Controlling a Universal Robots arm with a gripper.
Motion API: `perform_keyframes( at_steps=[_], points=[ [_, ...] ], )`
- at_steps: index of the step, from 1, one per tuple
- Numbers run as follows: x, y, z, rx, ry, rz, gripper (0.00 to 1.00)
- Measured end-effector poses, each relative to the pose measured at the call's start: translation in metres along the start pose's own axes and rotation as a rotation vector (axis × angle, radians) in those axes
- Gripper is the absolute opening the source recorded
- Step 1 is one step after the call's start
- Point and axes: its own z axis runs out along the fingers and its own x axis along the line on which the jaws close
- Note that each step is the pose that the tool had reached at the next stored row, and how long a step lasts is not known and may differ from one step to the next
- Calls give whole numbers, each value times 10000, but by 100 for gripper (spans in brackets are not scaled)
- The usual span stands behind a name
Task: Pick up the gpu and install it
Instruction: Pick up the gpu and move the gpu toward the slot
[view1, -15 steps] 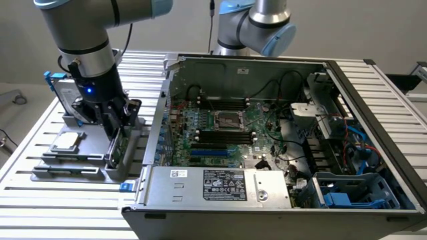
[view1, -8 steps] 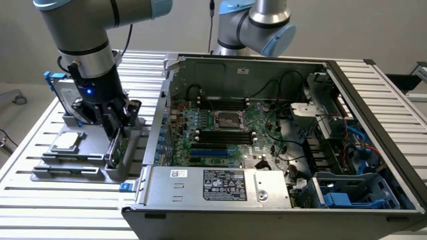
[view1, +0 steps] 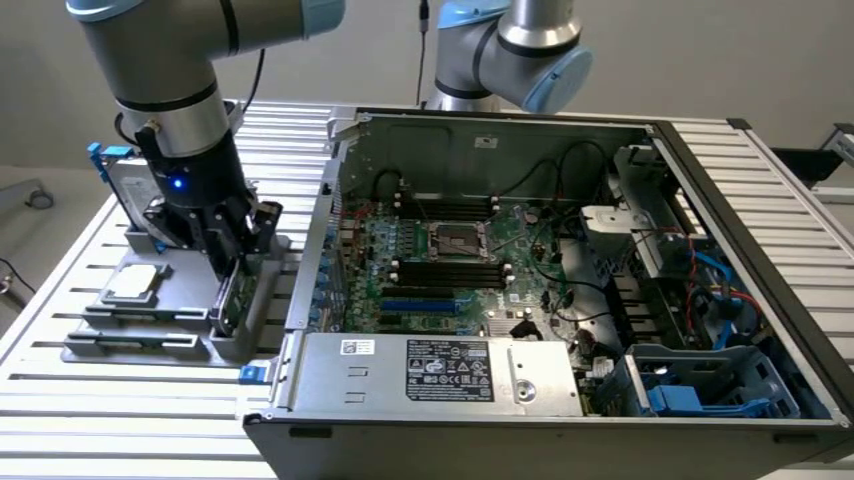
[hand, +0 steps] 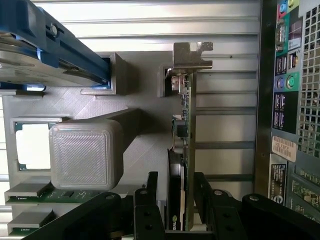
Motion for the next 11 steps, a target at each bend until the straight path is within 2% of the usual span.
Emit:
perform_keyframes(
  at_steps=[2, 3, 7, 9, 11],
  points=[
    [0, 0, 0, 0, 0, -1, 40],
    [0, 0, 0, 0, 0, 0, 33],
    [0, 0, 0, 0, 0, -1, 33],
    [0, -1, 0, 0, 0, 0, 26],
    [0, -1, 0, 0, 0, -1, 26]
  ],
)
